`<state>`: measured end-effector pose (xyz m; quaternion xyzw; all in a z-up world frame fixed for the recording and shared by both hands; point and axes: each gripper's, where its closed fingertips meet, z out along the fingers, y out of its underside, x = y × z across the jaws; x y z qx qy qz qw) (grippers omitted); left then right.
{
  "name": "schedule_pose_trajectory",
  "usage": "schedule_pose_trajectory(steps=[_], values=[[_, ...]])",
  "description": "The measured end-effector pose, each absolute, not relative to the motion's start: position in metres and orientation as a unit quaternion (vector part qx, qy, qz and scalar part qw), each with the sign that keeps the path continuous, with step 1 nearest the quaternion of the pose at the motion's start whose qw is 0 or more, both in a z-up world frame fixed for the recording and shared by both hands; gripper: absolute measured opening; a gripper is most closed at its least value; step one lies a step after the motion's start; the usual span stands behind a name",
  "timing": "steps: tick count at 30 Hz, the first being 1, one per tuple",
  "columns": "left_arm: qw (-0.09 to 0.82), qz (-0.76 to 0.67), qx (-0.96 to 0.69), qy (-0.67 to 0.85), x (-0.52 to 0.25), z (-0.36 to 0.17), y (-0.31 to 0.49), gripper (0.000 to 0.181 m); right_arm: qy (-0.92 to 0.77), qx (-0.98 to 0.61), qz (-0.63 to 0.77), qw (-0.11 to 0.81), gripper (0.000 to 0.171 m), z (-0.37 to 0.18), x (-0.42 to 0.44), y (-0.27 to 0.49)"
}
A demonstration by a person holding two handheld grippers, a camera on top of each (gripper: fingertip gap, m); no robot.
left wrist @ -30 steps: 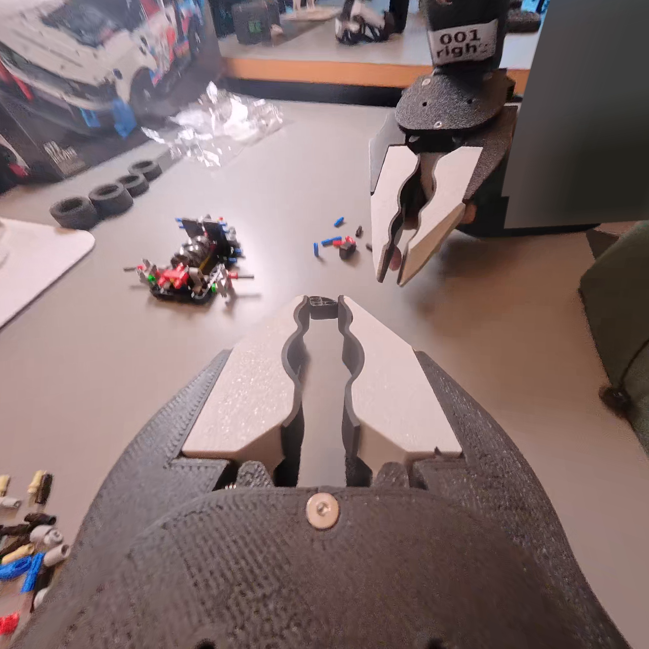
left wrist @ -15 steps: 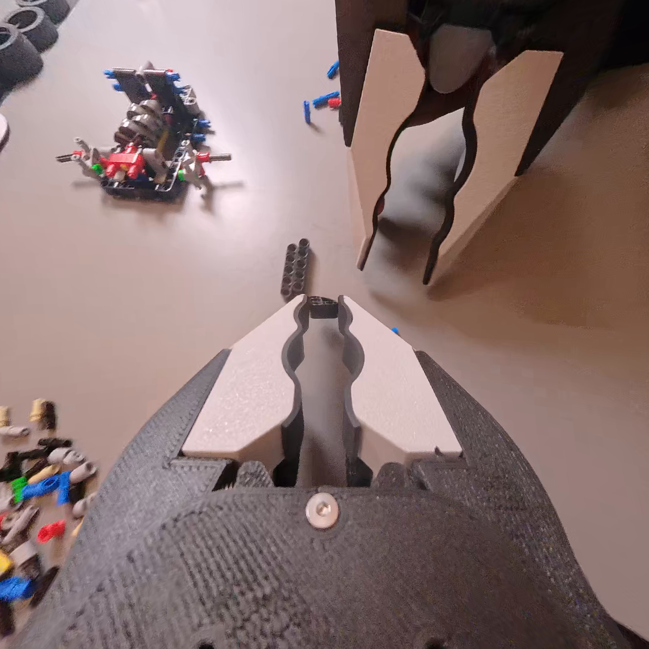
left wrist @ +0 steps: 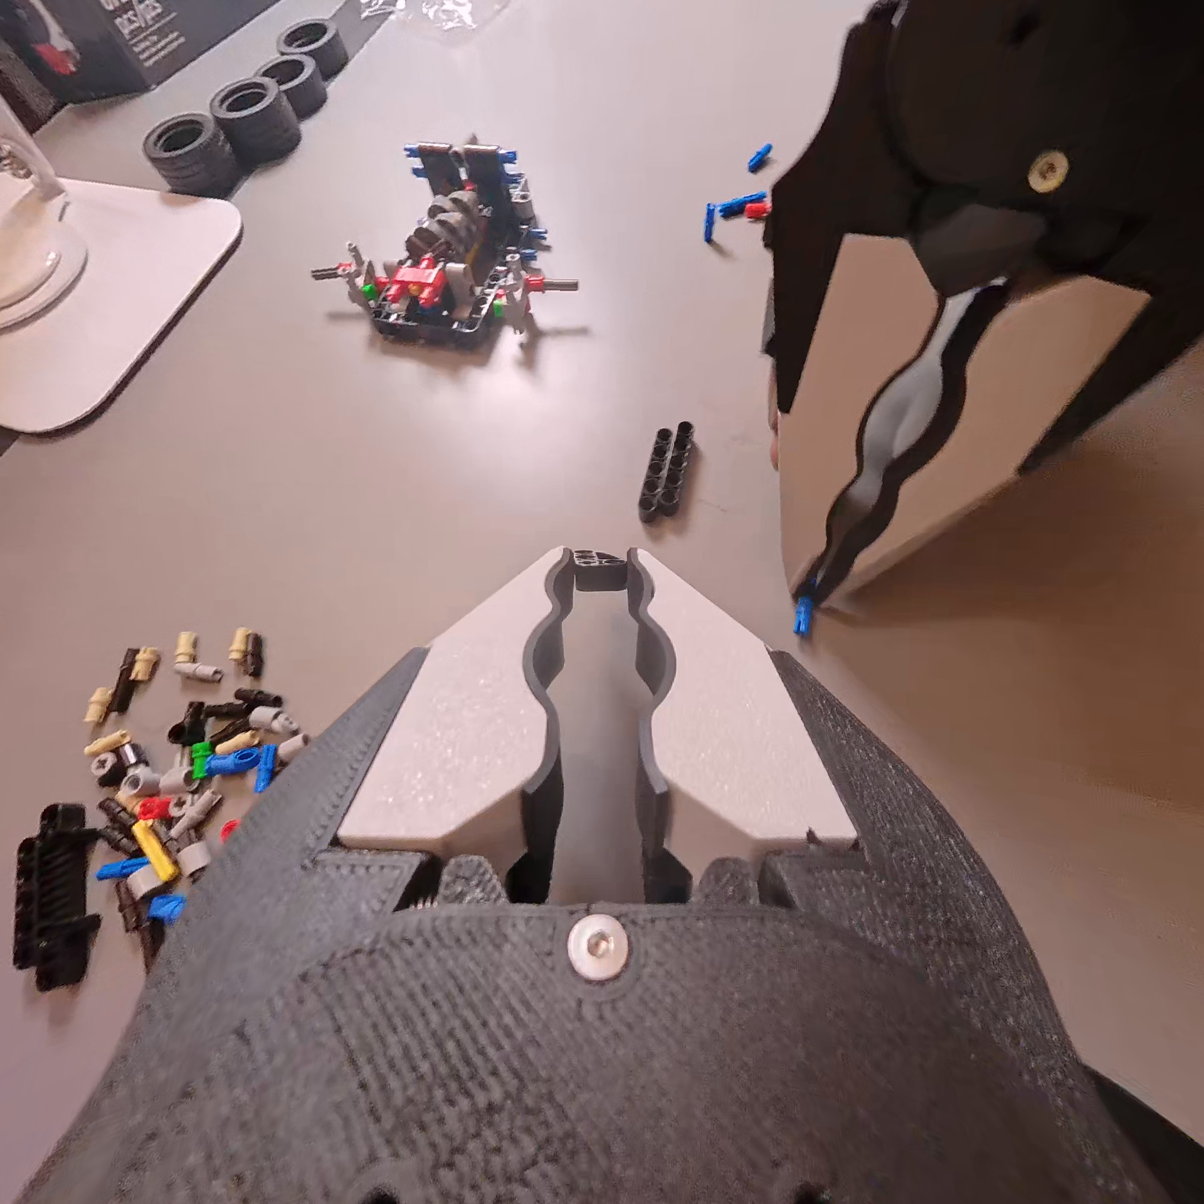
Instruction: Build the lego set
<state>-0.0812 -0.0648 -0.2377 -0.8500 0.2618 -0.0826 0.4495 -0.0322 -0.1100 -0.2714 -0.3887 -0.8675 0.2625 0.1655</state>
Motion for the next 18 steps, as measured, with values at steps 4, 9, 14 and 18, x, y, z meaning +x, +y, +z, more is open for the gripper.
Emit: schedule_pose_trajectory(steps=[4, 9, 14, 18], values=[[0.458, -0.134, -0.829, 0.292, -0.052, -0.234, -0.069, 0.014, -0.846, -0.393, 0.309, 0.187, 0.001, -0.256, -0.01, -0.092], [0.466, -0.212, -0.793, 0.33, 0.002, -0.232, -0.074, 0.014, -0.803, -0.404, 0.358, 0.25, 0.001, -0.232, 0.02, -0.065], [0.477, -0.229, -0.78, 0.335, 0.031, -0.229, -0.068, 0.014, -0.78, -0.401, 0.38, 0.293, 0.001, -0.222, 0.037, -0.057], [0.472, -0.203, -0.791, 0.332, 0.035, -0.234, -0.061, 0.014, -0.804, -0.38, 0.346, 0.298, 0.001, -0.234, 0.04, -0.061]])
